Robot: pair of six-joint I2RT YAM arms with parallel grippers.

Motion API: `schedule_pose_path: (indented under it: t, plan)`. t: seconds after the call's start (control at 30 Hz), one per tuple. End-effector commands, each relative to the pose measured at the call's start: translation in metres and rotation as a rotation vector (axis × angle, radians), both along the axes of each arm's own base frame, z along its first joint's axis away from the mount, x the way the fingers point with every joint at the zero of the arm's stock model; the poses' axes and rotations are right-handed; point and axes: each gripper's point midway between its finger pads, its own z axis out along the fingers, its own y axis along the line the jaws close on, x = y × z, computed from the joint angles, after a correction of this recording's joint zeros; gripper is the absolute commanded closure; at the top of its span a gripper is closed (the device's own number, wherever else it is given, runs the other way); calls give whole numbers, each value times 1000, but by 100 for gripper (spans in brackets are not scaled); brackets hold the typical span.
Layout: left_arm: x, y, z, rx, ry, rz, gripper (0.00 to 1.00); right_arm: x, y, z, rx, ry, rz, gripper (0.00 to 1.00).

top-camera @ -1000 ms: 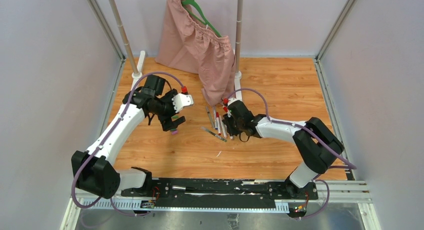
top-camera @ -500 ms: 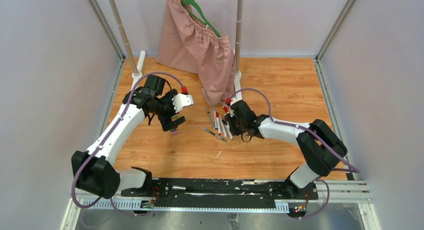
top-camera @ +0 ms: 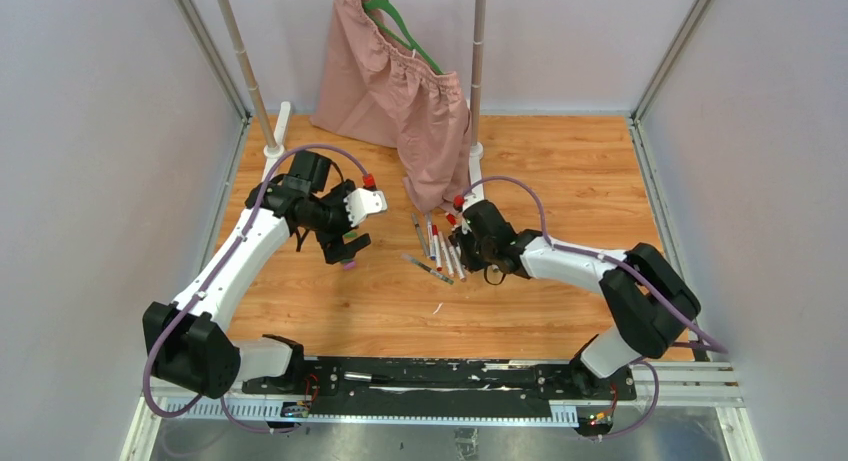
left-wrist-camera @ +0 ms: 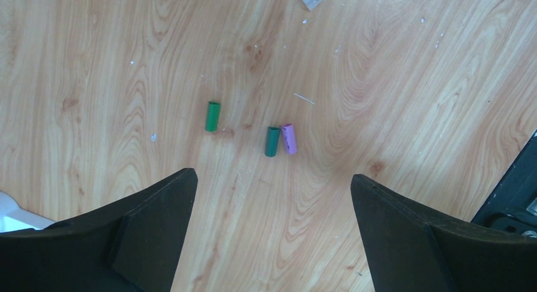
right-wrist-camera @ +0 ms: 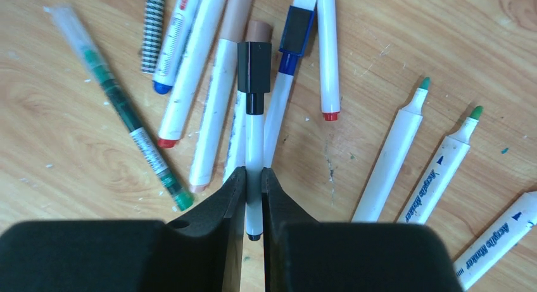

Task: Open the pen caps

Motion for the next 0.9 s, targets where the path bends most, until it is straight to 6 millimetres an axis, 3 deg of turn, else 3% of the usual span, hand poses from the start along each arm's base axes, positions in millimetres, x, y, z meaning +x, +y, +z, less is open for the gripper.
schedule_pose_path:
  t: [0.0, 0.17, 0.33, 0.57, 0.73, 0.87]
  plan:
    - [-10, -6, 8, -22, -14, -52, 3, -4, 4, 31, 73, -12, 10, 98]
    - [-21, -24, 38, -109, -122, -176, 3, -15, 20, 73, 183, -7, 69, 99]
    - [-51, -47, 72, -127, -344, -440, 3, -48, 61, 120, 399, 93, 274, 100]
    - [-69, -63, 77, 10, -542, -724, 7, -90, 107, 174, 613, 277, 520, 100]
    - [-69, -70, 76, 70, -593, -820, 7, -104, 125, 190, 658, 344, 606, 100]
    - [-67, -73, 71, 105, -591, -852, 9, -110, 136, 191, 665, 388, 644, 100]
